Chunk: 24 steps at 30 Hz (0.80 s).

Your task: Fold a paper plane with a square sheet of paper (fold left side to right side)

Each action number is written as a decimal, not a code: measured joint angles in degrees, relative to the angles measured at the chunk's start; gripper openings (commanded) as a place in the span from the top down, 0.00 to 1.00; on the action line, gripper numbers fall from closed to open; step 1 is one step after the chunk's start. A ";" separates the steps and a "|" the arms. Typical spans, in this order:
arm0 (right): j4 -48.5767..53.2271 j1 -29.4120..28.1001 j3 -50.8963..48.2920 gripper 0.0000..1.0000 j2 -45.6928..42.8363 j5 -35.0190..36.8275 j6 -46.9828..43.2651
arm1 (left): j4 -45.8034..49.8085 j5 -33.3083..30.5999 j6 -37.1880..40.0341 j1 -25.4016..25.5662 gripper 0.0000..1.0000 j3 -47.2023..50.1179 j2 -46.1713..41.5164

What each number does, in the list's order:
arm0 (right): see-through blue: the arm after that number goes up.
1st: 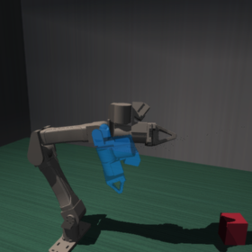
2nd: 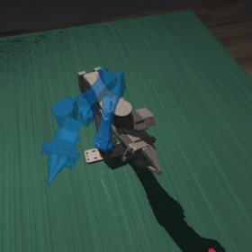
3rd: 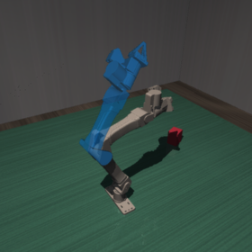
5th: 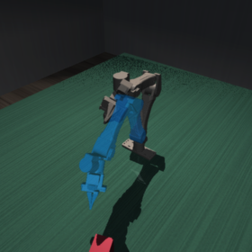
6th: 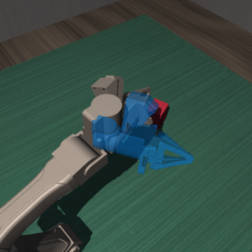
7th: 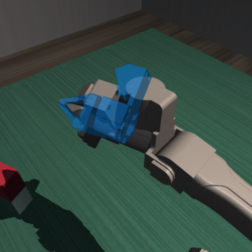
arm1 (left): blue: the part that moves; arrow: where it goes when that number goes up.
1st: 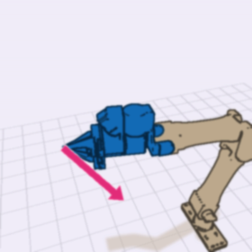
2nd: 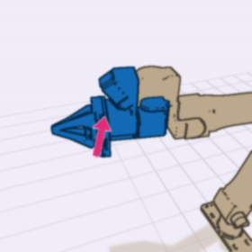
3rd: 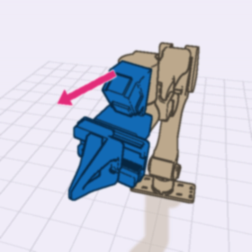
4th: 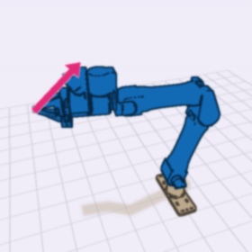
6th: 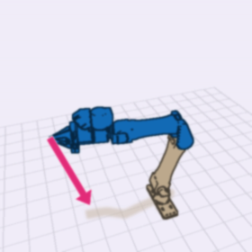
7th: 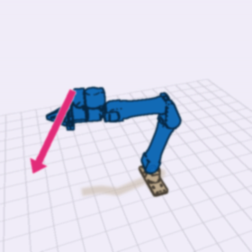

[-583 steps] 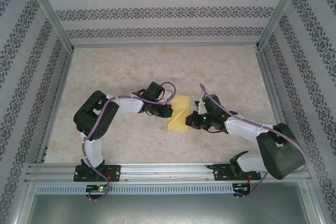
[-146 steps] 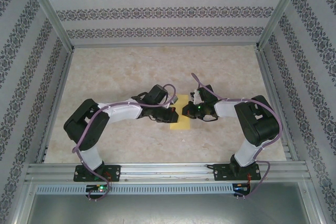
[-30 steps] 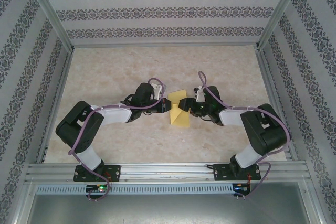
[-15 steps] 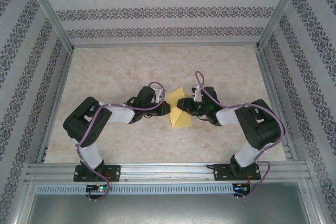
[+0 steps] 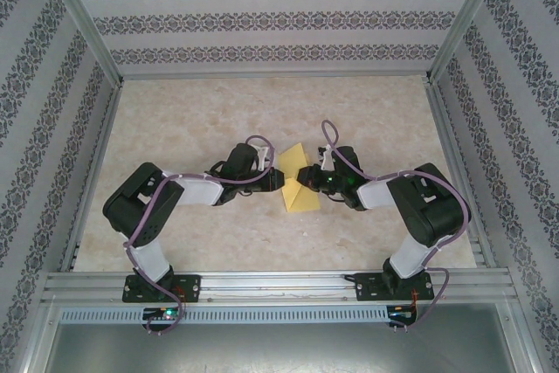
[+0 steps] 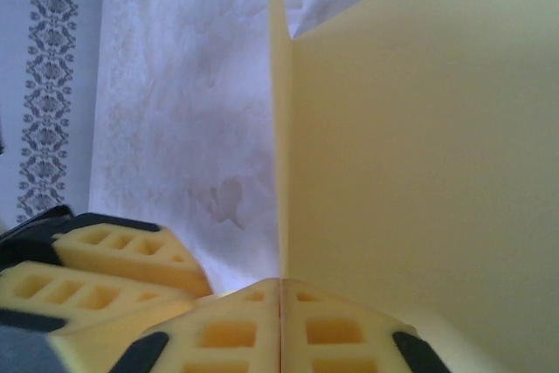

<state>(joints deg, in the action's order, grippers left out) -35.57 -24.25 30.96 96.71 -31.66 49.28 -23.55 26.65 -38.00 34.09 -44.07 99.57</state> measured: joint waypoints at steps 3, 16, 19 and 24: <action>0.46 0.04 -0.11 1.00 -1.70 0.28 0.07 | 1.16 -1.70 0.94 -0.09 0.75 0.74 -4.83; 0.85 6.01 -0.33 1.00 -19.41 -2.12 -0.11 | 3.72 -9.62 7.08 -1.99 0.25 5.01 -28.63; 0.85 7.74 -0.24 1.00 -24.17 -3.32 -0.02 | 1.95 -9.84 7.19 -3.39 0.13 8.07 -33.48; 0.46 9.16 1.73 1.00 -30.12 -5.75 0.57 | -6.34 -5.51 3.21 -8.17 0.08 13.31 -36.74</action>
<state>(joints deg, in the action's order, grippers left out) -35.11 -15.09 32.69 66.59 -37.41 49.84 -29.89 21.15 -34.79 25.91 -30.76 62.83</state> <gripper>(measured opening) 0.043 0.921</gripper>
